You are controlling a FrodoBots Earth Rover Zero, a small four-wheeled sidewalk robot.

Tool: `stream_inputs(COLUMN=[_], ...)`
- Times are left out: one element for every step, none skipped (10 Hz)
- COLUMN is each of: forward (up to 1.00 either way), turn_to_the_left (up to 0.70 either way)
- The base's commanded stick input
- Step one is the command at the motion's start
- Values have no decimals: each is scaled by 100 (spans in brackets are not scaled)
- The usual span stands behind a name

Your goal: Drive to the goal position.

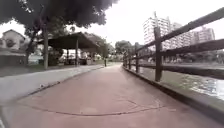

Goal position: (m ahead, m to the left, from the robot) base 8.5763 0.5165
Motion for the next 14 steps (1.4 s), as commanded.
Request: stream_inputs(forward=[100,100,100,100,100,100,100,100,100,100,100,100,100,100], turn_to_the_left=[0,0,0,0,0,0,0,0,0,0,0,0,0,0])
